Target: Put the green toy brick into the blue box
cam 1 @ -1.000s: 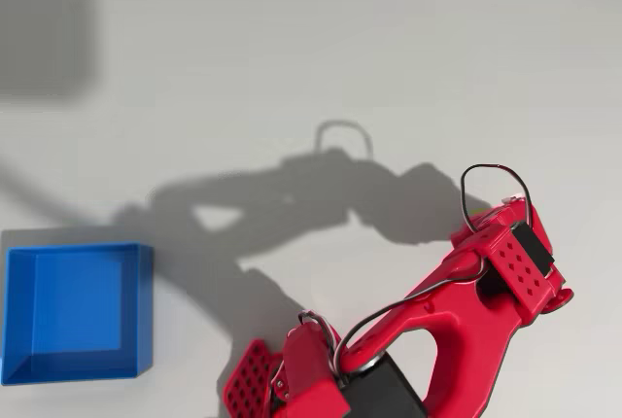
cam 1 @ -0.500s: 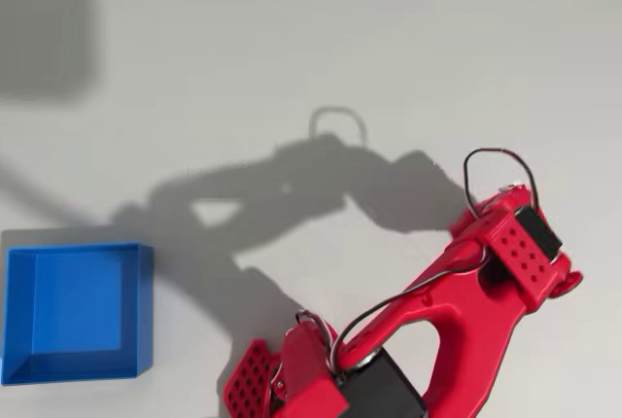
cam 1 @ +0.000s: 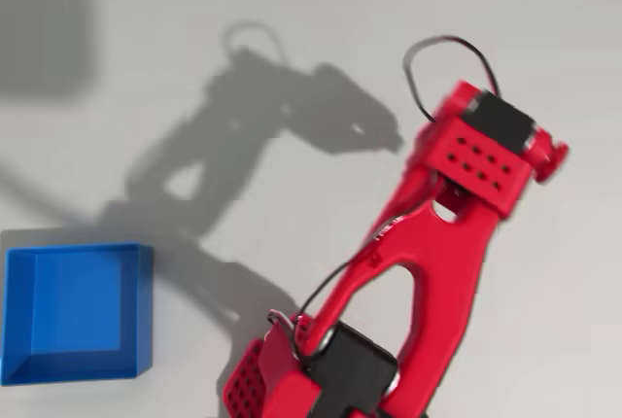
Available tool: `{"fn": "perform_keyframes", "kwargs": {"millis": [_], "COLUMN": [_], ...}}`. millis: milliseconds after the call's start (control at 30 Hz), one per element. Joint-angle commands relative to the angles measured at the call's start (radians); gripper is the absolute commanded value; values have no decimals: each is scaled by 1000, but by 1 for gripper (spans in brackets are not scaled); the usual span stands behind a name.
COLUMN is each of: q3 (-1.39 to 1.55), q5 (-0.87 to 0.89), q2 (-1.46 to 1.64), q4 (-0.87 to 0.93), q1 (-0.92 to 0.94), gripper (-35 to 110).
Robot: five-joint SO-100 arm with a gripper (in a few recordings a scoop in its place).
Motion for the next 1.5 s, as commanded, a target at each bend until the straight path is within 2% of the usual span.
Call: {"fn": "perform_keyframes", "kwargs": {"millis": [0,467,900,1233,1467], "q3": [-112,-75,-69,-75,-83], "q5": [-12,-126,-146,-120,-84], "q2": [41,40,32,28,28], "q4": [20,26,91,175,238], "q1": [-163,-713,-1209,-1511,-1647], "gripper": [0,0,0,0,0]}}
